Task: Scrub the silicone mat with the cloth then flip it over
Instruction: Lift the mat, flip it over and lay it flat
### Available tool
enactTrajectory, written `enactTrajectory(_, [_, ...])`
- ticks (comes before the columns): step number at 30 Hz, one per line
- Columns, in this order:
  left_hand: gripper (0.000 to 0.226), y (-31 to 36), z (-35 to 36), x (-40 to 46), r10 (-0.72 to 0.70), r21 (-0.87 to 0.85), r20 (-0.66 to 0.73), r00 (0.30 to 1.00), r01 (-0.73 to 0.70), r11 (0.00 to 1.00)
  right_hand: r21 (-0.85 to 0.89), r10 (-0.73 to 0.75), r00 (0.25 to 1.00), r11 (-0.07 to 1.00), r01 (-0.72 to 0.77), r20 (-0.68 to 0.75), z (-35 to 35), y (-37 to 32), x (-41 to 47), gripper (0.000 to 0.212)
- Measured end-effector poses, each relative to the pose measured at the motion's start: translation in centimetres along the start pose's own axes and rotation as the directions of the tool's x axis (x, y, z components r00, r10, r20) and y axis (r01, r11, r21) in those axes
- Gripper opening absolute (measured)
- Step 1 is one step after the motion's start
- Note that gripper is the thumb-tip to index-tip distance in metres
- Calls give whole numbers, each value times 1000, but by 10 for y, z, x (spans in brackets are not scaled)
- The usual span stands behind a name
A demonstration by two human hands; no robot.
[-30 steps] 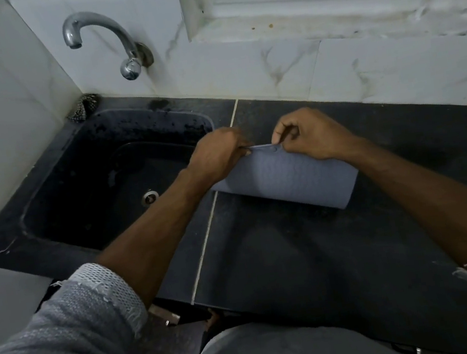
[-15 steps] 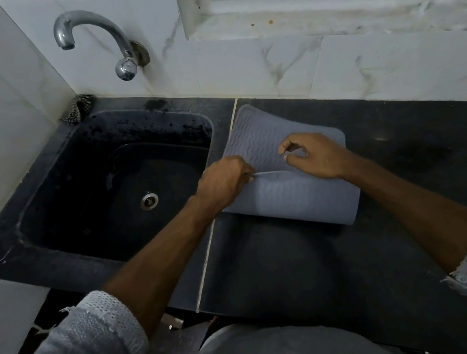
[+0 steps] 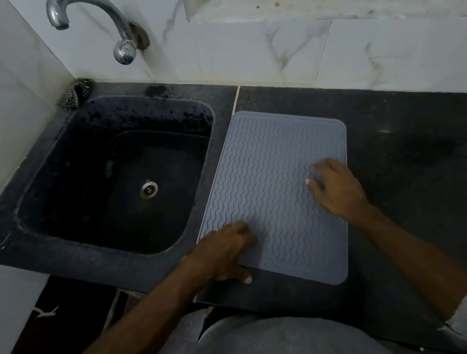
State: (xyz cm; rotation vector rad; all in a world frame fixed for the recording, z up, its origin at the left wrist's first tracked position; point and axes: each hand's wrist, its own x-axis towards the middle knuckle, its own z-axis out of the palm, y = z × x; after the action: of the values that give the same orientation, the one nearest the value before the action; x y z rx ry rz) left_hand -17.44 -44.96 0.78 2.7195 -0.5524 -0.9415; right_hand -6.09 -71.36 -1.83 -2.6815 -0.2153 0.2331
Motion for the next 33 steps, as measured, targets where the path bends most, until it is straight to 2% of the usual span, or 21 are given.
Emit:
enactTrajectory(4, [95,0,12,8,-30,-28,-197,980,25,999,-96,18,998,995,-12,63,17,13,-13,69])
enactTrajectory(6, [102,3,15,19,-69,-52,-232,970,58,997,-121,20,998,993,-13,54,22,13,-13,74])
enactTrajectory(11, [106,9,28,38,-171,-89,-225,959,154,984,-137,21,998,990,-12,63,27,13,-4,73])
enactTrajectory(21, [104,-4,30,44,-172,-100,-260,950,150,984,-163,15,996,987,0,91,28,9,9,70])
enactTrajectory(33, [102,-8,24,44,-176,-131,-233,957,148,980,-138,-1,993,990,17,117,29,8,18,70])
